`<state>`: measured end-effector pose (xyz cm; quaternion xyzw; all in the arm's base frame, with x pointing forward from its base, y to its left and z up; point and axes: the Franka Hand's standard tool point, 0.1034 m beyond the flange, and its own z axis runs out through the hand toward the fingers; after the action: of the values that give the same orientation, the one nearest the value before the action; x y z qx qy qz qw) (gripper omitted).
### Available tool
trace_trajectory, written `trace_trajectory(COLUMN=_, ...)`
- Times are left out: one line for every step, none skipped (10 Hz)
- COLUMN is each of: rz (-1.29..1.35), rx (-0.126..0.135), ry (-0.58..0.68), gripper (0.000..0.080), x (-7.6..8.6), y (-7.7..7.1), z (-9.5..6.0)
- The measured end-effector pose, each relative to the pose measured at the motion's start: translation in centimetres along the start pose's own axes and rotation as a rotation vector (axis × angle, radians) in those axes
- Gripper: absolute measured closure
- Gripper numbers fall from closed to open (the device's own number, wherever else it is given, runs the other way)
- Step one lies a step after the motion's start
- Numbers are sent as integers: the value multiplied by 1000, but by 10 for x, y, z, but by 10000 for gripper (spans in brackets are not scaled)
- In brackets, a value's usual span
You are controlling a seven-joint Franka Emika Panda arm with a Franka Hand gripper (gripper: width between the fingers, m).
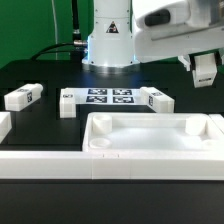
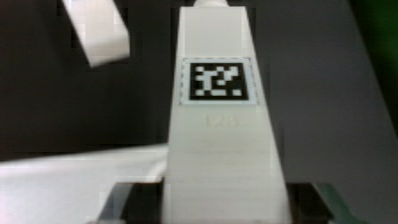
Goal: Assemble desk
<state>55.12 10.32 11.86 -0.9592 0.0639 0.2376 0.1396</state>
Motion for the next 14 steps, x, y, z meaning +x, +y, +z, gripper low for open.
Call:
trace_trajectory(rz=2, rx=-3, ry=42, gripper=509, x=0, y=1, z=0)
trace_trajectory(rz=-25, rx=-7, ry=145, gripper=509, x=12, y=2, z=-8)
trace_trajectory(rz=-41, rx=-14, ry=222, gripper=509, x=14, y=1, z=-21)
trace_trajectory(rz=-70, rx=-19, ry=262, gripper=509, x=13, y=0, z=-36)
trace_trajectory(rz=-95, rx=-31, ry=383, gripper=509, x=23, y=-4, z=-62)
trace_trajectory(rz=-93, rx=-35, ry=447, gripper=509, x=22, y=-2, z=-57)
trace_trajectory(rz=-94, rx=-39, ry=519, gripper=509, x=27, y=-1, z=-55)
trace_trajectory(rz=-98, rx=-43, ry=612, gripper=509, x=30, y=-1, z=-59)
trace_trajectory(rz=-103, rx=-50, ry=677, gripper=509, x=31, y=1, z=-58)
trace_trajectory(rz=-160, rx=-90, ry=676, gripper=509, x=32, y=3, z=-58)
trace_trajectory(rz=-180, rx=-107, ry=686, gripper=509, x=35, y=4, z=-69)
trace_trajectory(rz=-194, rx=-119, ry=681, gripper=509, x=37, y=3, z=-77)
trace_trajectory(rz=-202, rx=-124, ry=686, gripper=509, x=39, y=1, z=-83)
trace_trajectory(rz=-201, rx=-123, ry=694, gripper=509, x=40, y=2, z=-81)
